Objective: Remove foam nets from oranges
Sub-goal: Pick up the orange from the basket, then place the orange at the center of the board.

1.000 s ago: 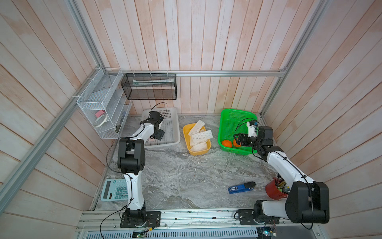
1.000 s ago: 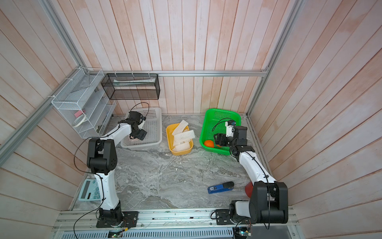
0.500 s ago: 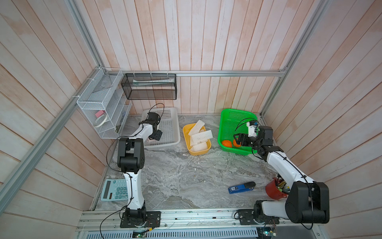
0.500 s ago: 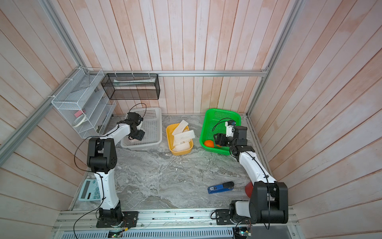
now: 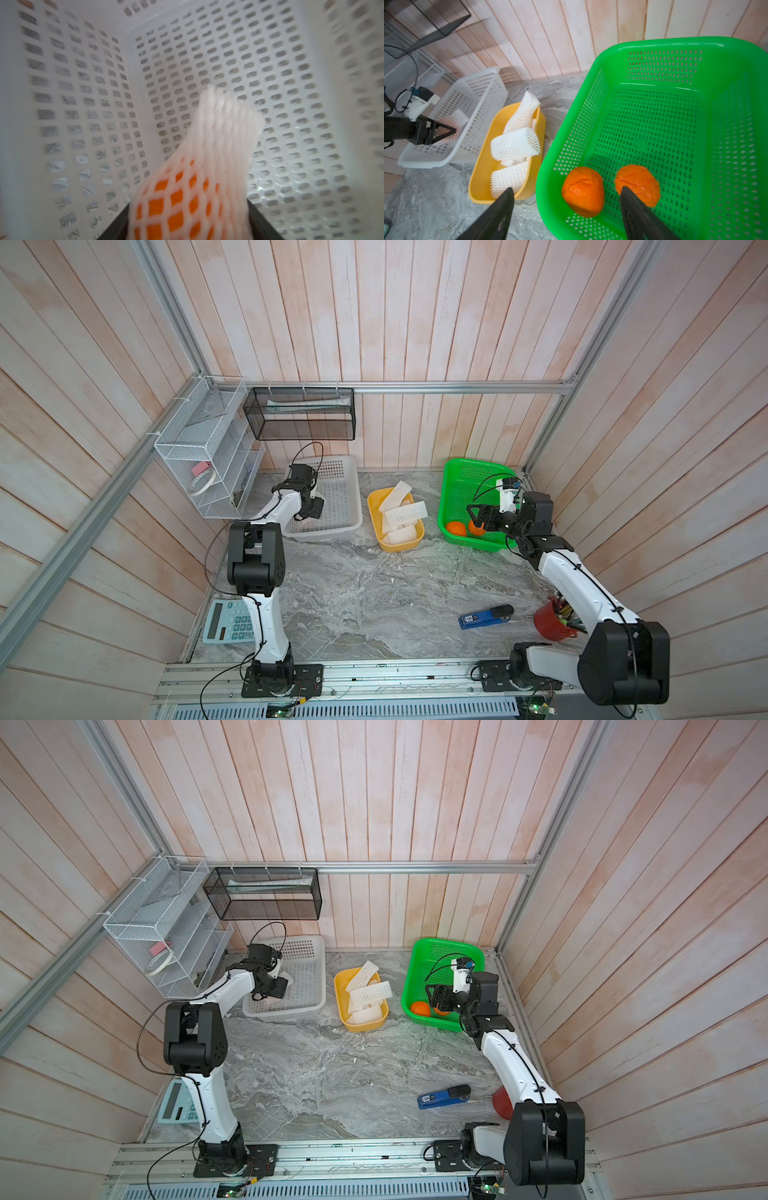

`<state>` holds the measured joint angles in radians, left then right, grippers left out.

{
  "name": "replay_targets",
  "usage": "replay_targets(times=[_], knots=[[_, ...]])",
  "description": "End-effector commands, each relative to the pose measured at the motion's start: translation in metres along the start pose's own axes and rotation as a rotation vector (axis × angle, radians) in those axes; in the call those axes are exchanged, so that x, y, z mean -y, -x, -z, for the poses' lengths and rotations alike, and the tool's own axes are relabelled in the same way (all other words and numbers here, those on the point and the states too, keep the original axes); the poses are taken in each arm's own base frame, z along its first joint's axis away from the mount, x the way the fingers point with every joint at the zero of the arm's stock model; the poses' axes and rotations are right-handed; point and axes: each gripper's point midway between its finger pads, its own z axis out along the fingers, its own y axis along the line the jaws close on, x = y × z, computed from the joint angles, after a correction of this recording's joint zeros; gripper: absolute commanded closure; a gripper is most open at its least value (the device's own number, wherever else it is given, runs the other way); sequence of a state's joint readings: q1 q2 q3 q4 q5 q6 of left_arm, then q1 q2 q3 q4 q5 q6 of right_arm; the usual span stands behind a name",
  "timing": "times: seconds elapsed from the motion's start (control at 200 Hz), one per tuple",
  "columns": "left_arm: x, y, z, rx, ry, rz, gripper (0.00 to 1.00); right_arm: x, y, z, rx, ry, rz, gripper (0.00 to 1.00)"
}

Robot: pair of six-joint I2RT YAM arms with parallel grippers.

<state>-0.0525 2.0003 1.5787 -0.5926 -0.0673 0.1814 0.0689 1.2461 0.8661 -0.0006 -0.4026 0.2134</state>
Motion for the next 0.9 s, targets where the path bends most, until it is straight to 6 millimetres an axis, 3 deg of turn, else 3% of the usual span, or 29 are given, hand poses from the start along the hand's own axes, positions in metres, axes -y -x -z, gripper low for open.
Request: replay_targets(times=[0.0, 0.255, 0.47, 0.705, 0.895], knots=[[0.011, 0.046, 0.05, 0.214, -0.102, 0.052, 0.31, -0.043, 0.016, 0.003, 0.061, 0.135, 0.063, 0.2], [0.034, 0.091, 0.13, 0.48, -0.29, 0.098, 0.32, -0.099, 0.028, 0.0, 0.078, 0.269, 0.108, 0.2], [0.062, 0.102, 0.198, 0.683, -0.469, 0.102, 0.32, -0.152, 0.031, 0.002, 0.102, 0.394, 0.165, 0.2], [0.106, 0.077, 0.257, 0.851, -0.688, 0.107, 0.32, -0.192, 0.024, 0.011, 0.138, 0.513, 0.203, 0.19], [0.147, 0.039, 0.281, 0.912, -0.826, 0.138, 0.32, -0.215, 0.006, 0.019, 0.143, 0.624, 0.202, 0.19]])
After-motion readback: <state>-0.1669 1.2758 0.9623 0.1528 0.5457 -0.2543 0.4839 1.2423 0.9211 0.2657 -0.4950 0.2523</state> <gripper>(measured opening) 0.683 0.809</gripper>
